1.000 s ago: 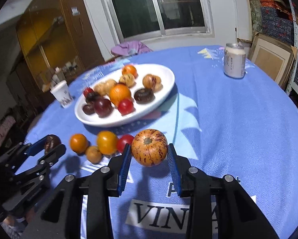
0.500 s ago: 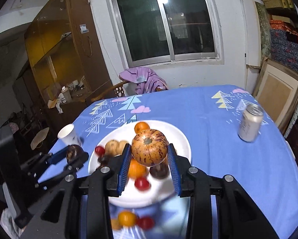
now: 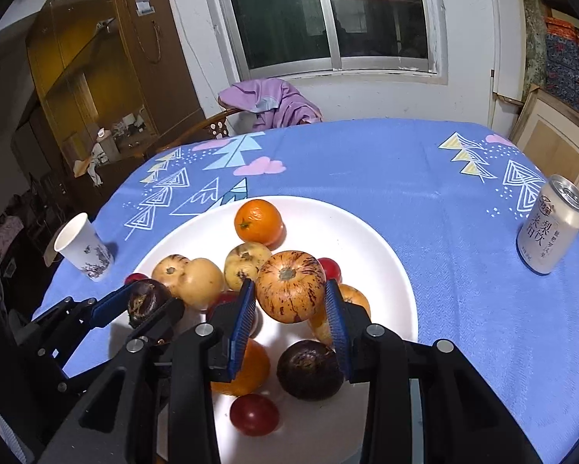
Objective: Organize fruits
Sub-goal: 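Carry the mangosteen and striped fruit onto the white plate and release, then move both open grippers back toward the remaining loose fruits, then grasp an orange tomato with the left gripper while the right grasps a red tomato, then carry both tomatoes onto the white plate and release them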
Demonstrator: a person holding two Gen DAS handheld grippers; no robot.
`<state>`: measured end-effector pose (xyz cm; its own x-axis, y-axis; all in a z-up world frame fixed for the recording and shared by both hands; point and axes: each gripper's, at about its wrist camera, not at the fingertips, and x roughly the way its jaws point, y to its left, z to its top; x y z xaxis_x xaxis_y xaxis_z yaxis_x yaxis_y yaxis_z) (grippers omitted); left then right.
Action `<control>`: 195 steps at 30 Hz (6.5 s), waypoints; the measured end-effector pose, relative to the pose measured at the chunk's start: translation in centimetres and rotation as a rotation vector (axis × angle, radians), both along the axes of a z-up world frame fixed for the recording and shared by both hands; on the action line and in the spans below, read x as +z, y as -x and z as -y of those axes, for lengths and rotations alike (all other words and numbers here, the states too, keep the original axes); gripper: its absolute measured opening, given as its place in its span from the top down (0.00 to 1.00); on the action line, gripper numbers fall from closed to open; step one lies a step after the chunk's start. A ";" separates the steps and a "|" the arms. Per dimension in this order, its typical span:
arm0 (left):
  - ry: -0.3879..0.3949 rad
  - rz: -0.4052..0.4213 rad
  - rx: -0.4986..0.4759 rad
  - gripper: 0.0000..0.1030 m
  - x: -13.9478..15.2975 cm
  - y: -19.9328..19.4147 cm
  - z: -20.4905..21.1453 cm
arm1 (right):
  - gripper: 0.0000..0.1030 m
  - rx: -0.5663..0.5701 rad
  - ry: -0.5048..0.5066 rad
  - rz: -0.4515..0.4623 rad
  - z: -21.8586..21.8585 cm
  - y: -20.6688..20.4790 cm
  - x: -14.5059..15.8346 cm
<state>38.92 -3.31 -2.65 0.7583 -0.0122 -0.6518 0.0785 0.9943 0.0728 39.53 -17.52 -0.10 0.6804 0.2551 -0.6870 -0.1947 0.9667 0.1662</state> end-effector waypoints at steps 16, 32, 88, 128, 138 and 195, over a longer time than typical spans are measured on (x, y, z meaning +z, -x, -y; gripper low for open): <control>0.012 -0.047 -0.037 0.50 -0.8 -1.0 0.5 | 0.63 0.085 0.097 -0.009 -2.8 -0.8 -1.5; 0.003 0.070 -0.009 0.35 3.1 4.2 0.0 | 0.53 0.038 -0.003 0.099 -0.2 4.4 4.3; -0.034 -0.078 -0.019 0.15 -2.4 13.7 -1.1 | 0.21 -0.120 -0.210 0.060 8.2 19.6 -2.0; -0.008 -0.103 -0.031 0.63 -2.8 13.5 -1.3 | 0.61 0.069 0.156 -0.022 -0.1 15.6 -4.8; -0.015 -0.102 -0.036 0.63 -2.8 13.5 -1.1 | 0.70 0.105 0.110 -0.079 -0.3 14.9 -5.5; 0.054 0.044 -0.002 0.22 3.1 6.7 -0.4 | 0.39 0.000 -0.127 0.139 1.3 4.6 6.0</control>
